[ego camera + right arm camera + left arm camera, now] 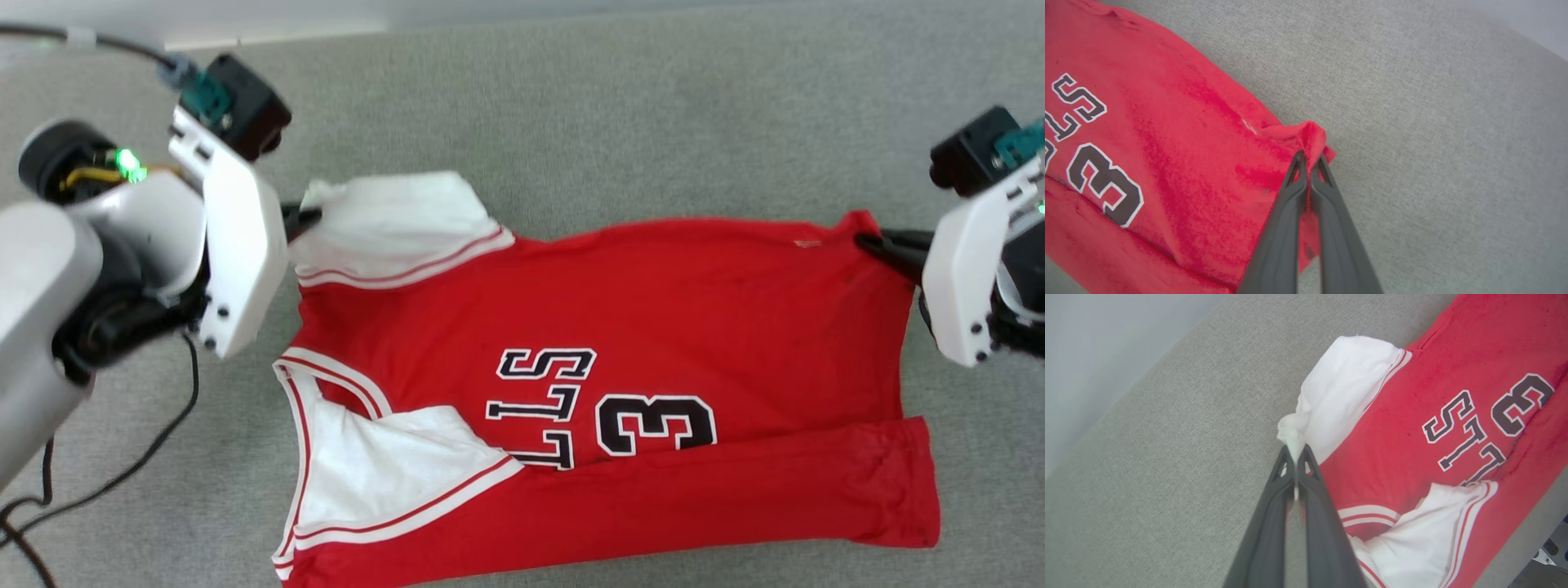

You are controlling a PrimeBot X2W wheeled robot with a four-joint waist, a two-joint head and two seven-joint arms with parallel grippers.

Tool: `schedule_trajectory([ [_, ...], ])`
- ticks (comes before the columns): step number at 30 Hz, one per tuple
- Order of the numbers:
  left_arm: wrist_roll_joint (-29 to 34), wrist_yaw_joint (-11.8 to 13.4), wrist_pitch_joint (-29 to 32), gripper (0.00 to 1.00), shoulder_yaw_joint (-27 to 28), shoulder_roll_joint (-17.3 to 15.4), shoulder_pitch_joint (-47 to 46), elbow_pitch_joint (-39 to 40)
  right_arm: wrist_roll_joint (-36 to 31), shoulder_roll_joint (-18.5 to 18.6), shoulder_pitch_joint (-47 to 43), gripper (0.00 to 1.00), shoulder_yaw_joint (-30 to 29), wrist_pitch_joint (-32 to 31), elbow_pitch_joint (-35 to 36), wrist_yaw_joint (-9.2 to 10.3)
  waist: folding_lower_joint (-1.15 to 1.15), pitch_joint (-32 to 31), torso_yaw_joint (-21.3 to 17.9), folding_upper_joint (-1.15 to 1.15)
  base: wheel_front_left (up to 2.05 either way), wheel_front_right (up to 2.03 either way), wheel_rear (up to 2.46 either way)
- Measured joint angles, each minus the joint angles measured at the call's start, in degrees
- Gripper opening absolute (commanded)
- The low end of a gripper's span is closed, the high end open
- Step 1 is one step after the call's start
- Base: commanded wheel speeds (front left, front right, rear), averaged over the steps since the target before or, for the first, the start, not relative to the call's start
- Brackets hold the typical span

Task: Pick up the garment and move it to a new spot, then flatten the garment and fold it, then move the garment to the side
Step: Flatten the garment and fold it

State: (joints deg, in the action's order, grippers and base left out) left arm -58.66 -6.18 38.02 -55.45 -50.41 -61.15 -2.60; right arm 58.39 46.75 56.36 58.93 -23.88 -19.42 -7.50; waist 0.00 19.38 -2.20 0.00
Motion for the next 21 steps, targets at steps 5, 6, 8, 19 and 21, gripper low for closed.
schedule_trajectory([
  [5,-1.3,2.3,-2.4,0.00,-0.7,-3.8,6.5,4.9,1.7,3.4,-4.3,0.00,1.8,3.7,2.2,0.00,0.00,-4.0,-0.1,0.00,0.00,0.00,0.00],
  [6,-1.6,2.8,-2.8,0.00,-1.0,-4.6,7.9,6.0,1.7,3.8,-5.1,0.00,2.1,4.2,2.6,0.00,0.00,-4.7,-0.2,0.00,0.00,0.00,0.00],
  [8,-2.3,4.0,-3.6,0.00,-1.5,-6.2,11.0,8.0,2.2,4.4,-7.0,0.00,2.8,5.3,3.3,0.00,0.00,-6.1,-0.3,0.00,0.00,0.00,0.00],
  [19,-6.1,9.5,-9.9,0.00,-5.7,-10.9,26.8,15.4,4.7,5.5,-17.3,0.00,4.7,9.5,4.7,0.00,-0.01,-9.7,-0.5,0.00,0.00,0.00,0.00],
  [21,-6.4,10.2,-10.9,0.00,-6.6,-11.0,28.9,15.5,4.8,5.3,-18.7,0.00,4.9,9.8,4.3,0.00,-0.01,-9.6,-0.5,0.00,0.00,0.00,0.00],
])
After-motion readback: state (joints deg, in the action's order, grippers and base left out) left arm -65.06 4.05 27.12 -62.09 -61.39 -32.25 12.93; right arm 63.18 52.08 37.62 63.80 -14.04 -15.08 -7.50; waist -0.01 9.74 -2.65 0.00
